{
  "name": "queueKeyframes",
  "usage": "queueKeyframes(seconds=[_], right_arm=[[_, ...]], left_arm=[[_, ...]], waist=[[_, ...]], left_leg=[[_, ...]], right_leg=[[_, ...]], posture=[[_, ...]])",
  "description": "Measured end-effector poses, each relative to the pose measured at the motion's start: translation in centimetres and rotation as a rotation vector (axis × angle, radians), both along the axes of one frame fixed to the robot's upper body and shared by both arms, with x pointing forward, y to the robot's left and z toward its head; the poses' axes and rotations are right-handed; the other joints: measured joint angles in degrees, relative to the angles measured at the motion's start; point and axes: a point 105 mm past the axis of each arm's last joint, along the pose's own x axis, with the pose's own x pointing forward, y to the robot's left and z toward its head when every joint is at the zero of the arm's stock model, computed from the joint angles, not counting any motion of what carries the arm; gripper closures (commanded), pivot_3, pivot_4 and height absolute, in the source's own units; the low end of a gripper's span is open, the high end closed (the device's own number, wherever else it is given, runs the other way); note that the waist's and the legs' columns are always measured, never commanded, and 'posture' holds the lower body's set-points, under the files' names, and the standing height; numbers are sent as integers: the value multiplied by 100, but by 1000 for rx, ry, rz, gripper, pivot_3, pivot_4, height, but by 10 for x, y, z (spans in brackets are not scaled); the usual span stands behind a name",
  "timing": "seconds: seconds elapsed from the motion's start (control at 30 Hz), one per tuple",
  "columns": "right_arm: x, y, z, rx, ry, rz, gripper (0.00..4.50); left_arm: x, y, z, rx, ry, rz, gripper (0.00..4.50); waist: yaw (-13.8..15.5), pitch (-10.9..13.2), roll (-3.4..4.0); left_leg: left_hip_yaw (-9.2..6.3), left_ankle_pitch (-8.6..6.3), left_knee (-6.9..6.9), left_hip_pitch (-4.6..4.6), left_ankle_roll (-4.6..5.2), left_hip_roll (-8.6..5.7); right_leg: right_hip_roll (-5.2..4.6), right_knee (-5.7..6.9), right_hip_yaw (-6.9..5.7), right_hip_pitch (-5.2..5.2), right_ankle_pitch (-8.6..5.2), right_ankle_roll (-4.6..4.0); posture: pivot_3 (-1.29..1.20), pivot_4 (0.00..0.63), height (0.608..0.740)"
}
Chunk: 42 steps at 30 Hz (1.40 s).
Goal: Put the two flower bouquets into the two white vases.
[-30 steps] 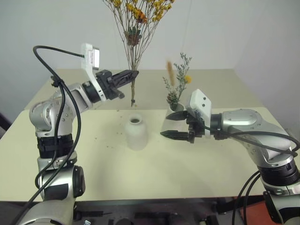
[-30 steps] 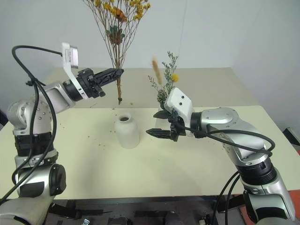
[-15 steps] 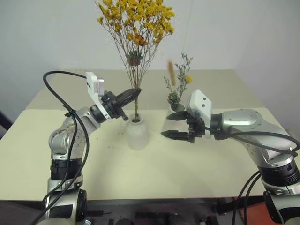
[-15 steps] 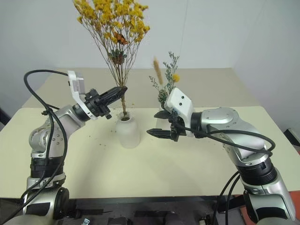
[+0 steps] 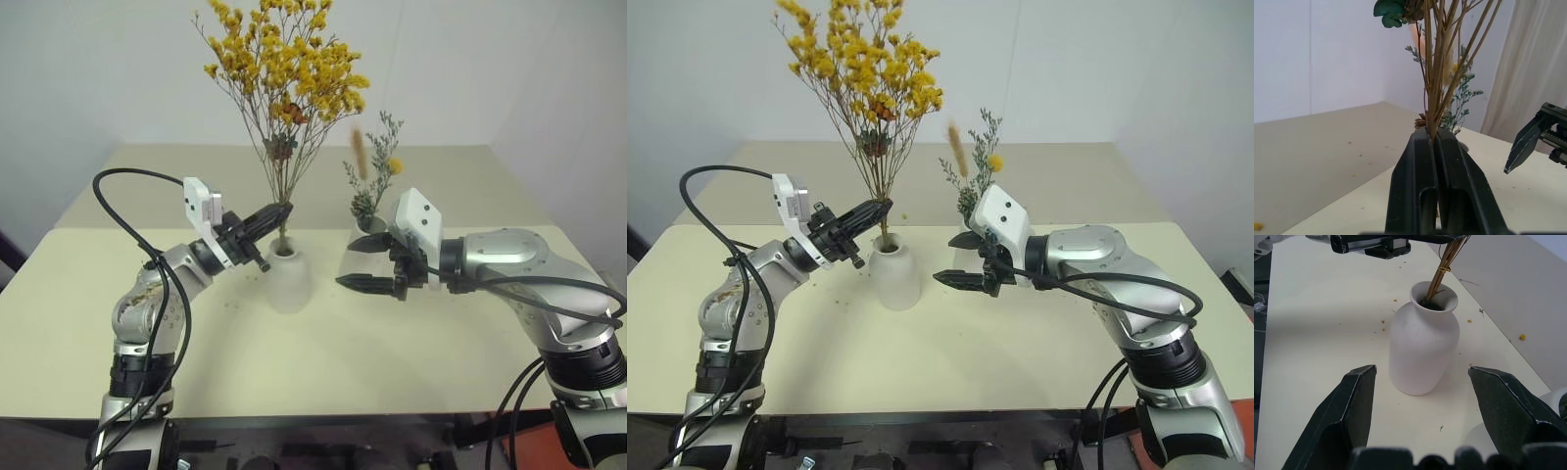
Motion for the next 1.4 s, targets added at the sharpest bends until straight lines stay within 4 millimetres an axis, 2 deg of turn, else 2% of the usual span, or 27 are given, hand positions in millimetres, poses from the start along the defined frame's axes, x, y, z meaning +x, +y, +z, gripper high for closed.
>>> queueKeyframes(seconds=[0.43,0.57,0.77,0.93,1.1,1.2,1.3,1.4], right_arm=[[1,-3,-7,-9,13,-20,880],[2,-3,-7,-9,13,-20,880],[2,-3,-7,-7,12,-20,880],[2,-3,-6,-4,9,-25,880],[2,-4,-8,-2,11,-34,880],[2,-7,-11,-4,20,-45,880],[3,-11,-11,-10,23,-56,880],[3,-20,-15,-9,38,-78,880]], left_arm=[[-4,-3,-20,18,32,22,4484],[-5,-6,-21,28,47,28,3505],[-10,-4,-20,64,56,38,1605],[-19,5,-20,66,90,59,30],[-32,23,-18,121,215,62,30],[-44,34,-21,212,261,58,30],[-53,44,-17,278,219,20,30],[-60,54,-4,364,106,-19,30]], waist=[[-2,0,0],[-4,0,0],[-12,0,0],[-11,0,0],[-21,0,0],[-19,0,0],[-15,1,0],[6,0,1]], left_leg=[[-1,0,0,2,0,0],[-1,0,1,4,0,0],[-1,0,0,5,0,1],[-1,0,0,6,0,4],[-1,0,-1,7,0,8],[0,0,-1,8,0,7],[1,0,-3,8,0,8],[2,0,-4,8,0,9]], right_leg=[[0,1,-1,1,0,0],[1,0,-1,5,0,0],[2,0,-1,5,0,1],[2,-1,-2,5,-1,1],[5,0,-3,5,-2,2],[5,-3,-3,6,-2,3],[5,-5,-7,6,-3,1],[6,-11,-10,10,-5,-1]], posture=[[0,150,740],[0,150,740],[0,150,740],[0,150,740],[0,150,740],[0,150,740],[0,150,740],[0,150,740]])
